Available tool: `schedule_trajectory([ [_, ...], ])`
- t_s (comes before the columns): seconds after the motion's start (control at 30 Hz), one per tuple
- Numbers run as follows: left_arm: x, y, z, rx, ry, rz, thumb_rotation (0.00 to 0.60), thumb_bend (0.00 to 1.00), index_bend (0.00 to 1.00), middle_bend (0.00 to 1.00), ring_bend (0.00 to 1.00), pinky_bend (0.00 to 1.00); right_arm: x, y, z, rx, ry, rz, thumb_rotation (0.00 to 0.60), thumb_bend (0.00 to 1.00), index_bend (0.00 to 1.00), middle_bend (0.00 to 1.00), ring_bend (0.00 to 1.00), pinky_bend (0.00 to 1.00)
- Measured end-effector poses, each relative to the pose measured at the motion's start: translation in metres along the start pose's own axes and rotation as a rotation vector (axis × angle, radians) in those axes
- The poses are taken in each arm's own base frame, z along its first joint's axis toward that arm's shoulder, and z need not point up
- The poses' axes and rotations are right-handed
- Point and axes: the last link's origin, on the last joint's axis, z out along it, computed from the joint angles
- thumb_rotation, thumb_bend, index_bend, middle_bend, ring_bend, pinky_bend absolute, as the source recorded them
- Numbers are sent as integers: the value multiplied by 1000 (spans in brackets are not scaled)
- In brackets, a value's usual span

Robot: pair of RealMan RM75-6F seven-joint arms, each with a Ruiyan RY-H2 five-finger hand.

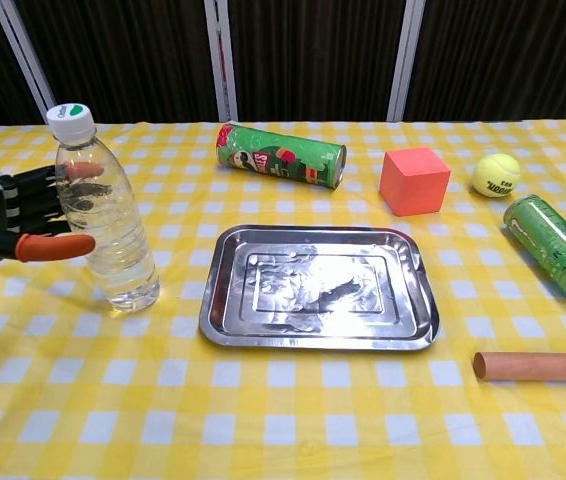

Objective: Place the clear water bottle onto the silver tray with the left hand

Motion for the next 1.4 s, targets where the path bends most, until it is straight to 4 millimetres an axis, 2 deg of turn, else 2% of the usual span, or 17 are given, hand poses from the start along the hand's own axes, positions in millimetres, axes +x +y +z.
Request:
schedule_trajectory([
  [0.27,-28,4,17,-12,-5,14,600,217,134,116,0,0,-1,-2,0,8,-5,1,600,50,54,0,0,0],
  [0.47,-38,-6,25,3,19,31,600,218,146,128,0,0,-3,-3,0,14,-14,2,600,50,54,0,0,0],
  [0.57,-41,-12,26,14,25,34,600,237,187,175,0,0,-4,-3,0,12,-17,0,600,49,54,0,0,0],
  [0.73,-42,-17,28,22,42,27,600,371,355,335,0,4,-4,-3,0,11,-23,-1,600,50,54,0,0,0],
  [0.9,-42,-16,31,9,96,45,600,433,476,456,0,53,-5,-3,1,11,-28,-1,600,50,54,0,0,0],
  [1.13,-37,-10,29,1,142,39,600,440,505,482,0,60,-6,-3,1,10,-35,-6,600,49,54,0,0,0],
  [1.4,-28,4,27,15,96,-84,600,427,505,480,0,60,-6,-3,0,7,-35,-2,600,49,54,0,0,0],
])
